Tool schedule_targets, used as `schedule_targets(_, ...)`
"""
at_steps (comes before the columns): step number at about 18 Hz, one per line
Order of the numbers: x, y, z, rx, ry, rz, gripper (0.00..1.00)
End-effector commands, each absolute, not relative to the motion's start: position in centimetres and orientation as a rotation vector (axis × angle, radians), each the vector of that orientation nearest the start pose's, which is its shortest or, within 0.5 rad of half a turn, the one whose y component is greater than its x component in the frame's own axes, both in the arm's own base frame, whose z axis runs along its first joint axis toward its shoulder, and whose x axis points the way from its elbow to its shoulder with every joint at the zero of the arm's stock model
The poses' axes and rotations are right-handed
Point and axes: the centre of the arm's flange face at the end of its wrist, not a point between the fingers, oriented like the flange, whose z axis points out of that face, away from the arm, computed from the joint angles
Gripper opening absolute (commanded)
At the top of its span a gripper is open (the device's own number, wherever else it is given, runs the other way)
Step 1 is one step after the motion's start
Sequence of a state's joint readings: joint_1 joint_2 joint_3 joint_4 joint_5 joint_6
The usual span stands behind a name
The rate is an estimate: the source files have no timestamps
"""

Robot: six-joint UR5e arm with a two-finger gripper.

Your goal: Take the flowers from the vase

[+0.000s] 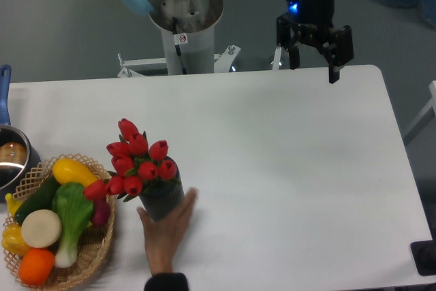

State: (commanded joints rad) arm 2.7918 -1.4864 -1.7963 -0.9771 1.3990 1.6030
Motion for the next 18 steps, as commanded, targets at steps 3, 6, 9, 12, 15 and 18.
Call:
schedule_targets(3,-40.4,30.8,48.8,-2.773,0.595,0.607,1.0)
schedule_targets(6,-40.4,30.9,48.8,-2.765,0.594,0.601,1.0)
schedule_targets(9,-40.0,31.4,48.7,-2.723,0.447,0.548,1.0)
schedule_targets(12,-39.7,32.4,49.0,-2.605,0.203,0.439,1.0)
schedule_targets(15,-39.7,32.5,48.5,-2.537,0.169,0.417,1.0)
schedule_targets(18,-39.8,32.4,48.5,-2.414,0.039,0.331,1.0)
